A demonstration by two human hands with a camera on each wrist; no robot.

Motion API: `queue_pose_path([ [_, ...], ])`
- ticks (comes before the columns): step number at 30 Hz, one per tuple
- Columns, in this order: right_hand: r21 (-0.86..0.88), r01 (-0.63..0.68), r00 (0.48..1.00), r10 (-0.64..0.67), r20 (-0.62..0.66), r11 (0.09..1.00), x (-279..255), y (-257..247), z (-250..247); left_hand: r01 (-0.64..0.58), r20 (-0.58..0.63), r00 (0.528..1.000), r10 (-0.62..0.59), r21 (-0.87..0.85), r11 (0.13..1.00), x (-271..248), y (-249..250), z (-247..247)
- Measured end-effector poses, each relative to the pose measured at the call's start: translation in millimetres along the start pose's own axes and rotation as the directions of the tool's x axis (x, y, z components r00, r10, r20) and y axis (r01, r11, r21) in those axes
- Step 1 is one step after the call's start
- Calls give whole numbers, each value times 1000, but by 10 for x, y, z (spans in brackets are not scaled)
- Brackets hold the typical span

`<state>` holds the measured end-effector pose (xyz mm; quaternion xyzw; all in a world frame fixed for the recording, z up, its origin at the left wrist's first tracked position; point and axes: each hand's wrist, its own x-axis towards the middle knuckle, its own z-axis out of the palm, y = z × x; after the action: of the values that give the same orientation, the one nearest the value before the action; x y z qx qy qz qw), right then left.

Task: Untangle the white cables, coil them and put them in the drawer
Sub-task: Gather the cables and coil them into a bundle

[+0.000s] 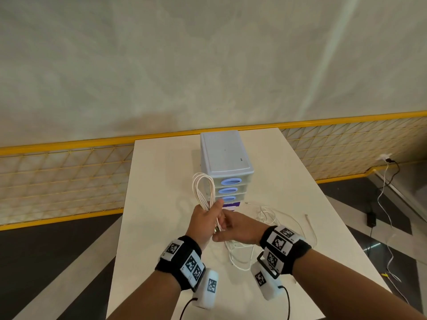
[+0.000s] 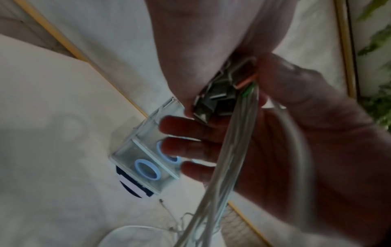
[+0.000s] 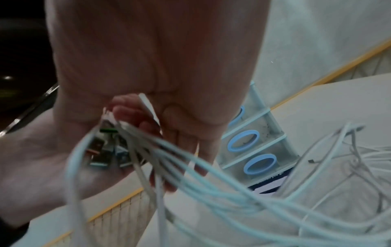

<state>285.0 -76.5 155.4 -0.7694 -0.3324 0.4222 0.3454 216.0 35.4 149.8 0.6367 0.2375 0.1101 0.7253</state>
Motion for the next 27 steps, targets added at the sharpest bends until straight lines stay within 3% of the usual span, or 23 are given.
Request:
queue_pose_path([
  [3, 88, 20, 999, -23, 30, 996, -43, -46, -17, 29, 71, 997, -21, -122, 992, 10, 27, 22],
  [6, 118, 31, 995, -42, 91, 993, -77, -40, -13, 37, 119, 993, -23, -120, 992, 15, 22, 28],
  [8, 122, 11, 998, -18, 59, 992, -76, -27, -3, 37, 113, 993, -26, -101, 994, 18, 17, 40],
  [14, -85, 2, 999, 1, 33, 996, -85, 21, -46, 19, 44, 999, -17, -38, 999, 47, -1, 51],
  [17, -319, -116, 992, 98, -73, 941, -59, 173, -65, 52, 23, 998, -51, -47, 998, 62, -30, 3],
  [20, -533, -214, 974, 135, -185, 818, -80, 360, -84, 55, 3, 998, -55, -19, 998, 81, -50, -64],
  [24, -642, -323, 940, 153, -306, 696, -169, 456, -182, 97, -63, 993, -96, 8, 995, 147, -103, -168],
  [27, -641, -318, 912, 40, -408, 698, -218, 343, -246, 133, -132, 984, -122, 77, 988, 213, -171, -255],
])
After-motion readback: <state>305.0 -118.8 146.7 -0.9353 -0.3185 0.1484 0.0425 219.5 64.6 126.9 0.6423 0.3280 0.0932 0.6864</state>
